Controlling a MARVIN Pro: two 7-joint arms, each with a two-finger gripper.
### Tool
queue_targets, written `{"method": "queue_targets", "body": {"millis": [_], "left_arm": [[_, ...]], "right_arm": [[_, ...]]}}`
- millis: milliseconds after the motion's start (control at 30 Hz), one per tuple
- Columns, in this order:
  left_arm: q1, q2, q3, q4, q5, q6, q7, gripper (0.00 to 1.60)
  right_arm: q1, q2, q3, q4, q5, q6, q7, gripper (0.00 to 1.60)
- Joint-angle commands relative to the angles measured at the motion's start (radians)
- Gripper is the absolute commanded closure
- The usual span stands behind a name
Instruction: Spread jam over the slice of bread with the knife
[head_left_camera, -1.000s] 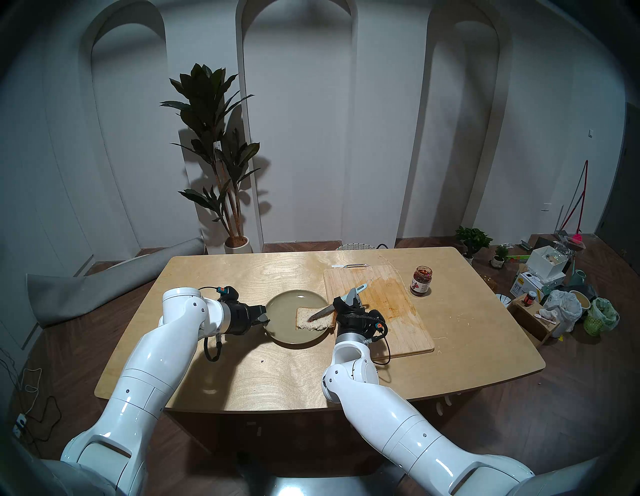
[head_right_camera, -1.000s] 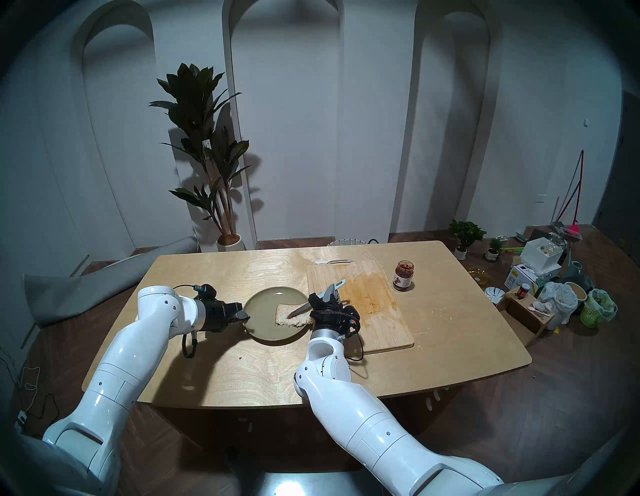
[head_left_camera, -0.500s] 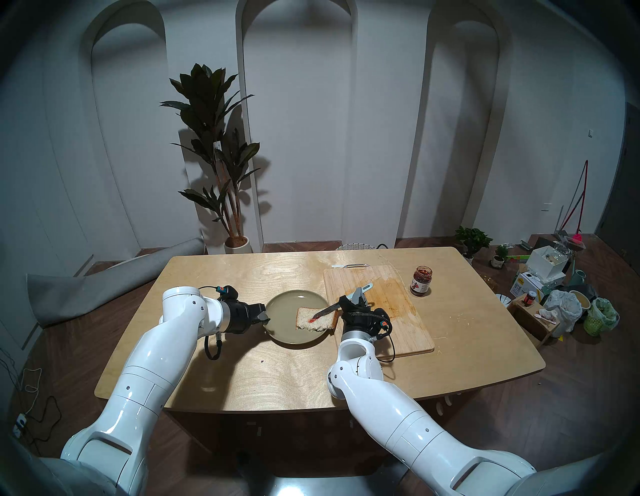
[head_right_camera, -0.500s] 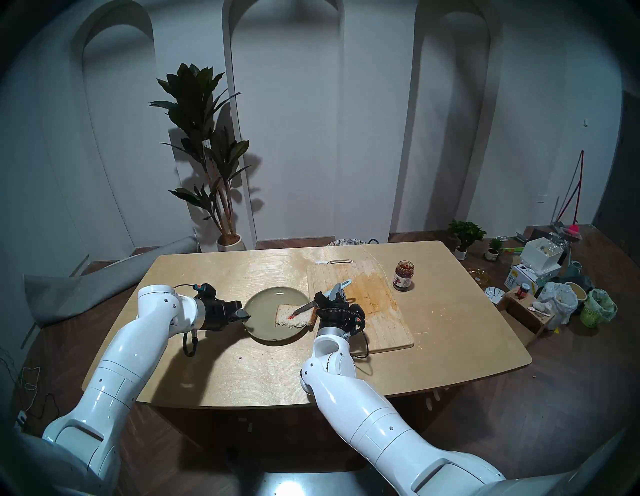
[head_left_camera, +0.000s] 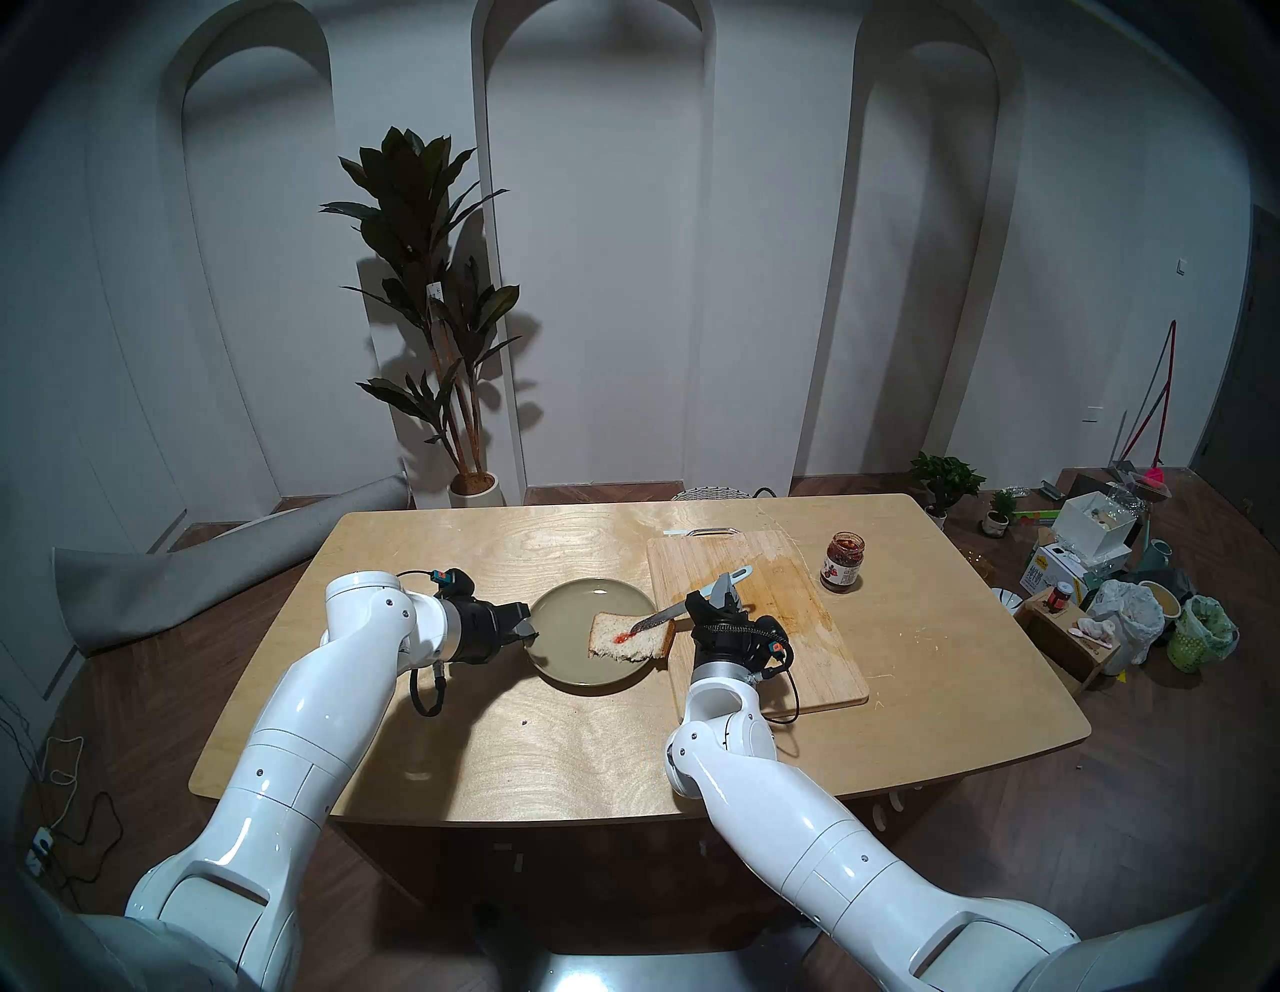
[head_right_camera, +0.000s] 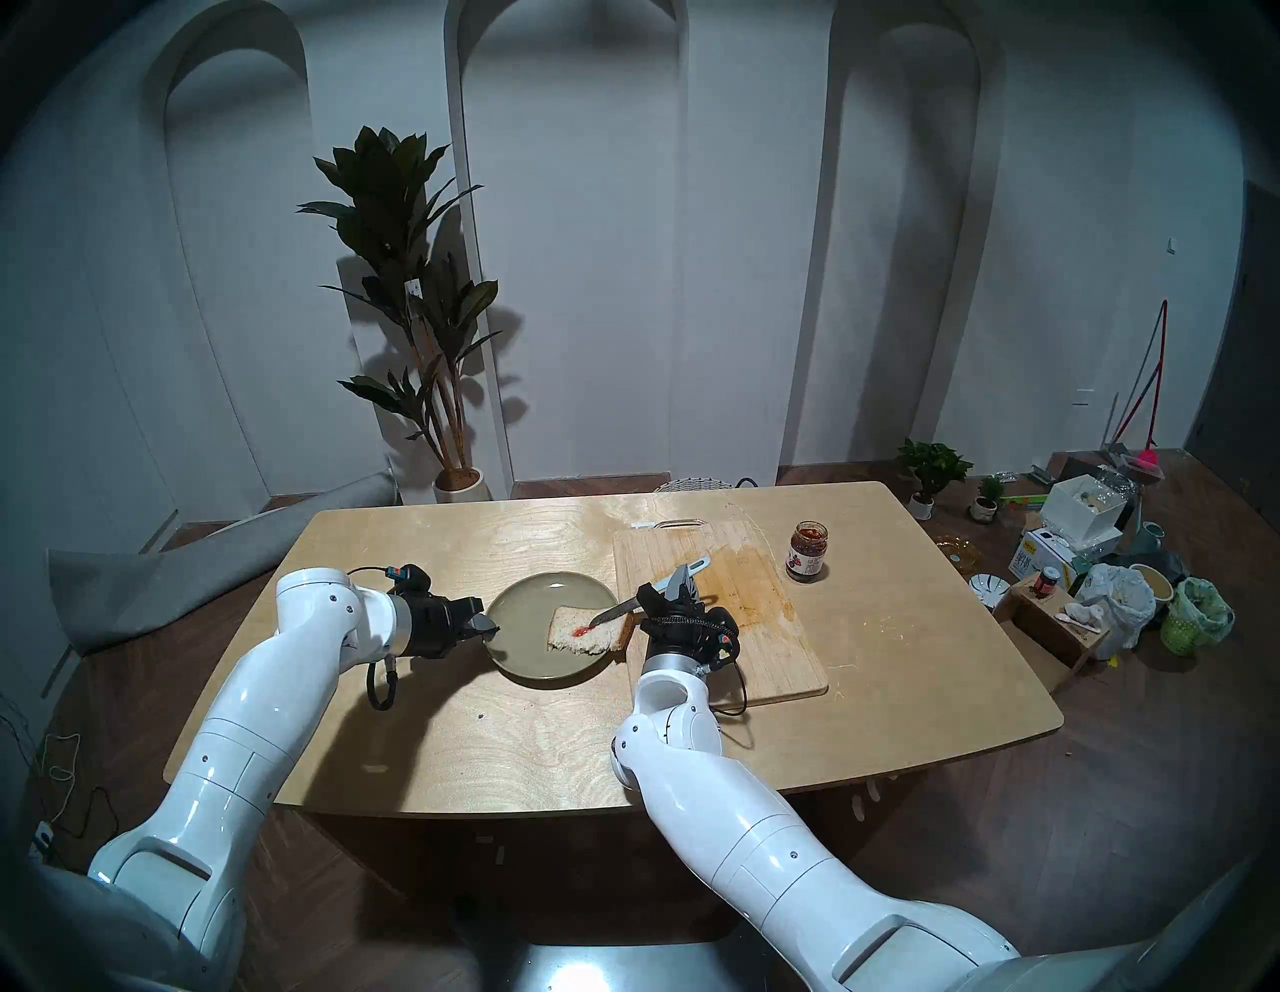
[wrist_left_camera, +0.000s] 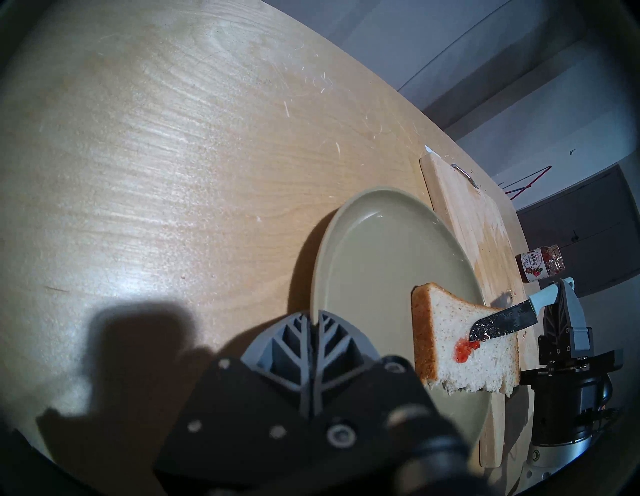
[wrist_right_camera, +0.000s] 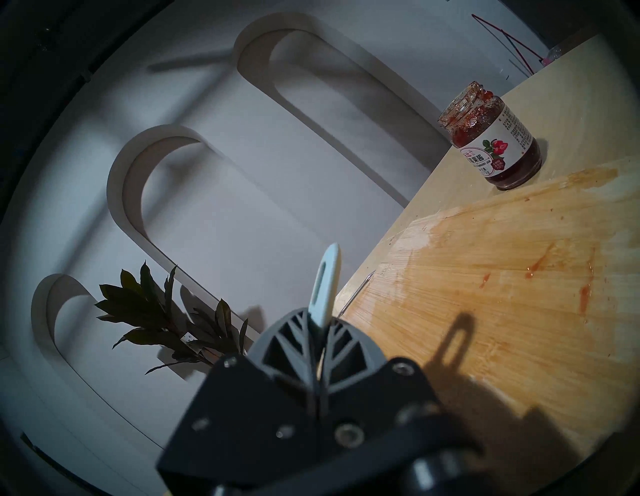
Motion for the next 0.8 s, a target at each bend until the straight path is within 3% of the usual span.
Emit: {"method": "queue_targets", "body": {"millis": [0, 300, 767], "left_arm": [[-0.005, 0.005, -0.004, -0.001, 0.002, -0.003, -0.001, 1.6], [0.001, 0.005, -0.005, -0.005, -0.001, -0.009, -0.003, 1.6], [0.009, 0.004, -0.003, -0.025, 0.004, -0.015, 0.008, 1.6]], "right_arm": [[0.003, 0.013, 0.011, 0.009, 0.005, -0.009, 0.012, 1.6], [0.006, 0.025, 0.032, -0.001, 0.032, -0.016, 0.033, 1.6], [-0.023, 0.067, 0.052, -0.126, 0.076, -0.004, 0.039, 1.6]]}}
